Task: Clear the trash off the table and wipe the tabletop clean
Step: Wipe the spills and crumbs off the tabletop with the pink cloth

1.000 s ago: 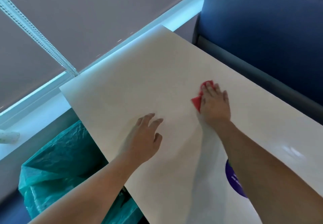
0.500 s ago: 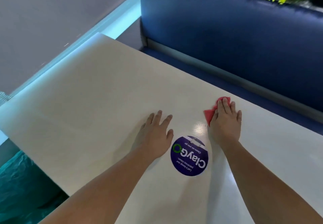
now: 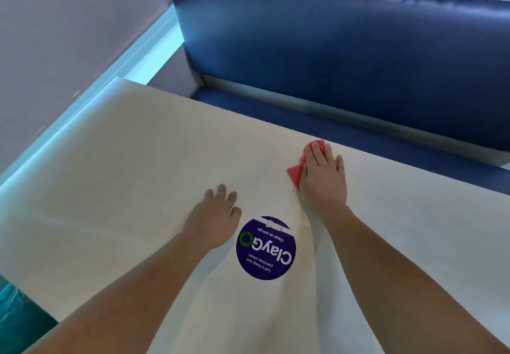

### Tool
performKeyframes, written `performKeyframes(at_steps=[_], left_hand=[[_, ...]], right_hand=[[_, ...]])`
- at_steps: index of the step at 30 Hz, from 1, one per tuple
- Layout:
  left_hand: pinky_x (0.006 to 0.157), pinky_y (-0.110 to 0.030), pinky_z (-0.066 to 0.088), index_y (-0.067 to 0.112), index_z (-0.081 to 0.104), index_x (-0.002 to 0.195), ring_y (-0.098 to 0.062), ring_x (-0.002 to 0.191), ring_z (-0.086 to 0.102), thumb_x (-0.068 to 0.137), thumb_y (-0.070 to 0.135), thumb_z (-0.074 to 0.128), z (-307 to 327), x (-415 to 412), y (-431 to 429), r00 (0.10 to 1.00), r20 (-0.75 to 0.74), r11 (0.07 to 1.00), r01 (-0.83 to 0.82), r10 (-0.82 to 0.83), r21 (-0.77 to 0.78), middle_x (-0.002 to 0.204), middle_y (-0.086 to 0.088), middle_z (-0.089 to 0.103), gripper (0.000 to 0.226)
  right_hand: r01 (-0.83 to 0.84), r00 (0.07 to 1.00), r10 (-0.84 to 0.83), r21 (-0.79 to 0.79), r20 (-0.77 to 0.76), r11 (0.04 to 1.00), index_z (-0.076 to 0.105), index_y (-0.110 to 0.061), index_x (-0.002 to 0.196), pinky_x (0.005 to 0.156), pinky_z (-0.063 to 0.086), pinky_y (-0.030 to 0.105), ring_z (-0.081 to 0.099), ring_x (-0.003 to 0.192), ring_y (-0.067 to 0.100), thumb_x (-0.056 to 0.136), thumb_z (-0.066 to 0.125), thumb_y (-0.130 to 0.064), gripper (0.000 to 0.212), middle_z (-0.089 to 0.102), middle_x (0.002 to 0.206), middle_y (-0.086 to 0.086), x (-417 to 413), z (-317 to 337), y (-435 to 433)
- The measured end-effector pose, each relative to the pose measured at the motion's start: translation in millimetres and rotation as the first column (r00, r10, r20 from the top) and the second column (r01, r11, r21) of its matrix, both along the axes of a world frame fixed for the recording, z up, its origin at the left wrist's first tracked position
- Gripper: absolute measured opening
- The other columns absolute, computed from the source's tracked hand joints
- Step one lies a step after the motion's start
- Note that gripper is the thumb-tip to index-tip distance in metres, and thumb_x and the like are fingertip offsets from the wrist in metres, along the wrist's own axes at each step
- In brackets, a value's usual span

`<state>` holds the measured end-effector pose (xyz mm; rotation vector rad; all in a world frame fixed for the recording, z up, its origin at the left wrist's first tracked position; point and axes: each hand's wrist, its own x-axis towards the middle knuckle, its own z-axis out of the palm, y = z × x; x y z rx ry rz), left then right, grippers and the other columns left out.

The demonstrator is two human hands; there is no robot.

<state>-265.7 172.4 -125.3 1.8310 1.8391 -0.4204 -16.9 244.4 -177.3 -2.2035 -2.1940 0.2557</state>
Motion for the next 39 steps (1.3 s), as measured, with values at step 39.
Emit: performKeyframes(at_steps=[39], left_hand=[[0.101, -0.033, 0.041, 0.020, 0.063, 0.132, -0.025, 0.120, 0.052, 0.104, 0.038, 0.039, -12.2, 227.0, -49.5, 0.899, 0.013, 0.863, 0.417, -0.439, 0.285, 0.136, -0.003, 0.057, 0.041]], right_hand=[[0.518, 0.855, -0.514, 0.071, -0.062, 0.853, 0.018, -0.018, 0.161, 0.126, 0.011, 0.050, 0.007, 0.157, 0.025, 0.107, 0.028, -0.043, 0.061, 0.017, 0.169, 0.000, 308.5, -9.0, -213.7]])
